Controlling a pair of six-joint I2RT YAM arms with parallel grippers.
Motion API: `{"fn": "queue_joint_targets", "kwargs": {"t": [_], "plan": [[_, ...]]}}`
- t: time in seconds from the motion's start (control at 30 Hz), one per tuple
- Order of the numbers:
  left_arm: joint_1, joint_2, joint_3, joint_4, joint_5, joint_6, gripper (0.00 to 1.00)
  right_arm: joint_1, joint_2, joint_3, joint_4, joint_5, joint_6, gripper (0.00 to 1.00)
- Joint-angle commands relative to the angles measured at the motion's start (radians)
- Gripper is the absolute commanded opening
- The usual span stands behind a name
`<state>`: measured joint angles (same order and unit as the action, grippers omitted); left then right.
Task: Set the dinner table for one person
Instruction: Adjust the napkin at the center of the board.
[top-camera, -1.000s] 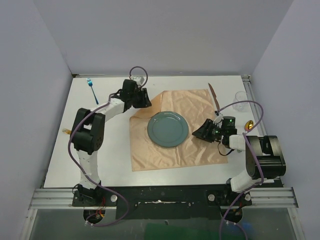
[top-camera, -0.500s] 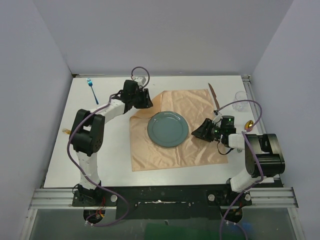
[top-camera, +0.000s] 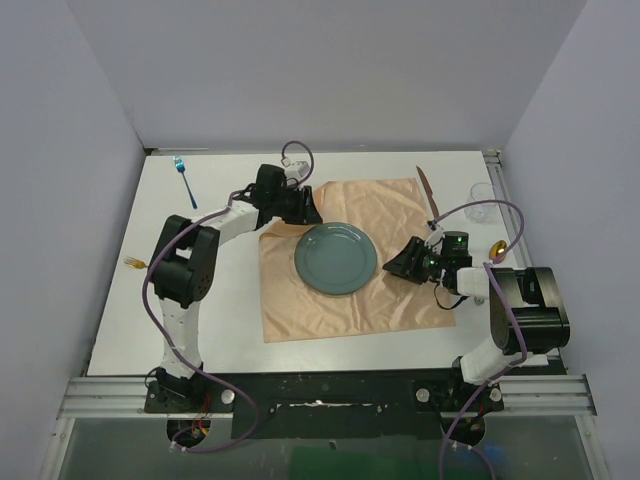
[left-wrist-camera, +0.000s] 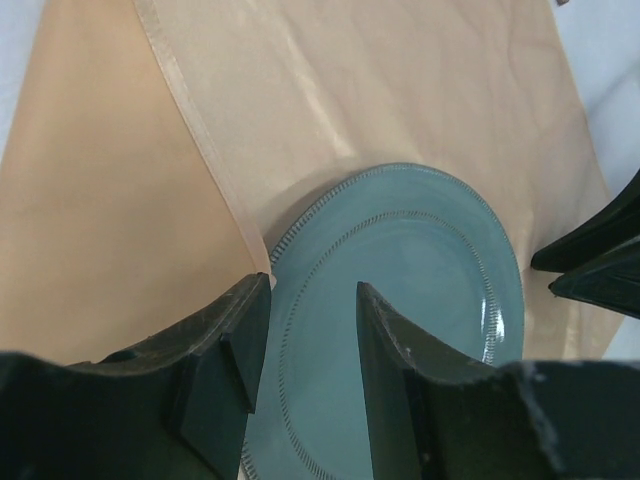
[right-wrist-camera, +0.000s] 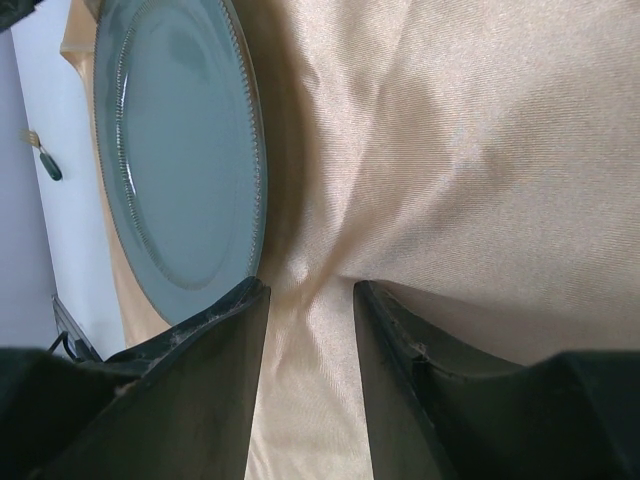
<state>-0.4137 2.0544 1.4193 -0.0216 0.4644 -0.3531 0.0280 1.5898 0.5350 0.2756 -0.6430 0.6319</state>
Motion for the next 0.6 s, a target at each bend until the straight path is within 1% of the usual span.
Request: {"fn": "queue_joint_targets", "kwargs": {"t": [0.0, 0.13, 0.57], "plan": [[-0.003, 0.021, 0.052, -0.061, 0.031, 0.043, 0.38, 0.006, 0.005, 0.033, 0.032, -0.007, -0.01, 0.41], [-0.004, 0.02, 0.037, -0.06, 0.008, 0.053, 0.38, 0.006, 0.006, 0.027, 0.042, -0.01, -0.003, 0.41], [-0.012, 0.044, 0.042, -0.023, 0.008, 0.072, 0.38, 0.008, 0.004, 0.025, 0.04, -0.01, -0.003, 0.41]]}}
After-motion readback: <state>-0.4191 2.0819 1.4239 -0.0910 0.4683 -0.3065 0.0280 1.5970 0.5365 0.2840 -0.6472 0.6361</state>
